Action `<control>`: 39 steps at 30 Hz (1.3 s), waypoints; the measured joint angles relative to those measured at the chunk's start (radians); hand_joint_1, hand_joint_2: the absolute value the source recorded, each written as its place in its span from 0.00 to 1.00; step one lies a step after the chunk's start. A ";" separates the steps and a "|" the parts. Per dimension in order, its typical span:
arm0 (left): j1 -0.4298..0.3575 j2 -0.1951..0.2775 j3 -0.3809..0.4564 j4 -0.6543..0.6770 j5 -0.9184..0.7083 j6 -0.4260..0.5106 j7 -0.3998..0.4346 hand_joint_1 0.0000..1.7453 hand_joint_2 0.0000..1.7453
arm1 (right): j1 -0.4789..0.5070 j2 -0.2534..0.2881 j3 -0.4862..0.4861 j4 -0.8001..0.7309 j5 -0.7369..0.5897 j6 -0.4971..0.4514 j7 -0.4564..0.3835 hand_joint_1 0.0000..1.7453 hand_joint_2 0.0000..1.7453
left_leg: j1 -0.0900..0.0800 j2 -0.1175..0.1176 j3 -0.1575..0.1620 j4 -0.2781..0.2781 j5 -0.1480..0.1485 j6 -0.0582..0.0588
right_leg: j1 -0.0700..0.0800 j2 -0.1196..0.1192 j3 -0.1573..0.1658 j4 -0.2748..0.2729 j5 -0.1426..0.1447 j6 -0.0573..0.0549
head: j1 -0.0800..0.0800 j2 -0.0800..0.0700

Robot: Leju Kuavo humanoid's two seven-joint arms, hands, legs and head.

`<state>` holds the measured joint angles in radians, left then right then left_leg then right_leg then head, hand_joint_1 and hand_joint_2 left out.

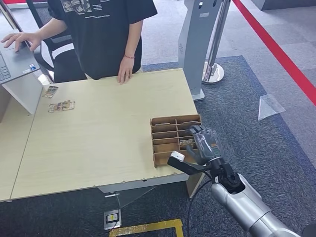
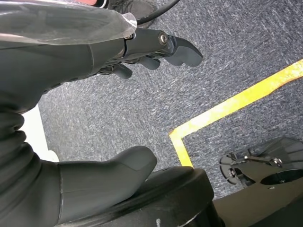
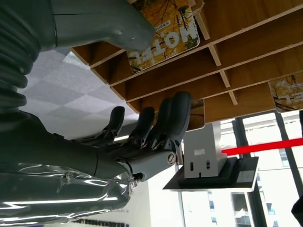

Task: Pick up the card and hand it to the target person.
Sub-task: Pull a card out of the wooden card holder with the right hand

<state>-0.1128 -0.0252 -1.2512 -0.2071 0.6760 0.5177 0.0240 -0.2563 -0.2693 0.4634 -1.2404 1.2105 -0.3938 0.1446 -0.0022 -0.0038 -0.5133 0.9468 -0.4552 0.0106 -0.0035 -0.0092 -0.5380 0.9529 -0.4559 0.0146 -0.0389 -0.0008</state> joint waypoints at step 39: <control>0.000 0.000 0.000 0.000 0.006 0.003 0.009 0.00 1.00 | -0.048 0.012 0.048 0.008 0.150 0.170 0.079 0.53 1.00 | 0.000 0.000 0.001 0.000 0.000 0.000 | 0.000 0.000 0.001 0.000 0.000 0.000 | 0.000 0.000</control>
<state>-0.1127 -0.0247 -1.2513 -0.2071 0.6825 0.5207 0.0328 -0.3039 -0.2571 0.5114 -1.2322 1.3602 -0.2235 0.2236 -0.0022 -0.0037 -0.5124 0.9469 -0.4551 0.0106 -0.0036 -0.0090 -0.5374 0.9529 -0.4558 0.0146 -0.0390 -0.0007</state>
